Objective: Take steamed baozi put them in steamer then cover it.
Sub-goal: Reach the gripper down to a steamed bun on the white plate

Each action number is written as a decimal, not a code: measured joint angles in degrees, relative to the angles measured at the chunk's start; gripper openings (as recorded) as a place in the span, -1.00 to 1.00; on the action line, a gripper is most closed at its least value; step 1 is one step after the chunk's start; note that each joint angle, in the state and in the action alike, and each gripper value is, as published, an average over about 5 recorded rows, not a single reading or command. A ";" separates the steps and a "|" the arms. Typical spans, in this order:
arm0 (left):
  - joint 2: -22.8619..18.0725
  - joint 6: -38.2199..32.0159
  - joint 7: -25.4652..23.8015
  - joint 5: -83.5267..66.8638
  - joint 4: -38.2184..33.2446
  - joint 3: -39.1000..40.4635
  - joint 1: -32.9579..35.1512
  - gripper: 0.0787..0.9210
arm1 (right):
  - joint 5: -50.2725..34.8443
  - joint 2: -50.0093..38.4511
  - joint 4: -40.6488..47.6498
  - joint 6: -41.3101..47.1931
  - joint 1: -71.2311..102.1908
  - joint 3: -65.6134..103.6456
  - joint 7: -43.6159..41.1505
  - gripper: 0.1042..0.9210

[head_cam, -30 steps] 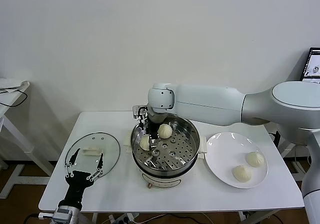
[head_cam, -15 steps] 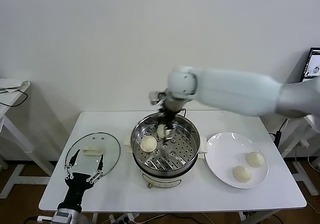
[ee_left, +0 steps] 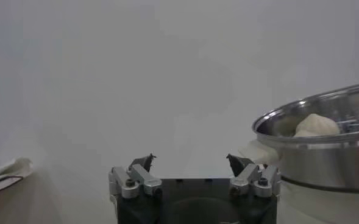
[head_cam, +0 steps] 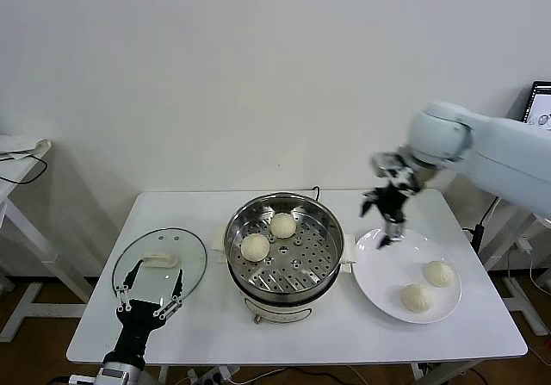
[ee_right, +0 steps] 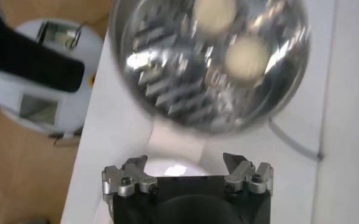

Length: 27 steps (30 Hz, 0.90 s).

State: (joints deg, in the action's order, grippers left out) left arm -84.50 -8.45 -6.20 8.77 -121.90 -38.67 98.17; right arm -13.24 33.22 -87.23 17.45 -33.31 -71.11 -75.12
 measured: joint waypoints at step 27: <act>-0.75 -0.06 0.19 0.77 1.47 0.82 -0.72 0.77 | 21.62 -3.67 7.54 -7.25 36.20 27.53 0.74 0.76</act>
State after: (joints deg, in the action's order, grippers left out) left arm -85.25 -8.51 -6.01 9.55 -120.42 -37.85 97.44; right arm 8.38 29.55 -79.69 10.21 2.89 -43.58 -74.38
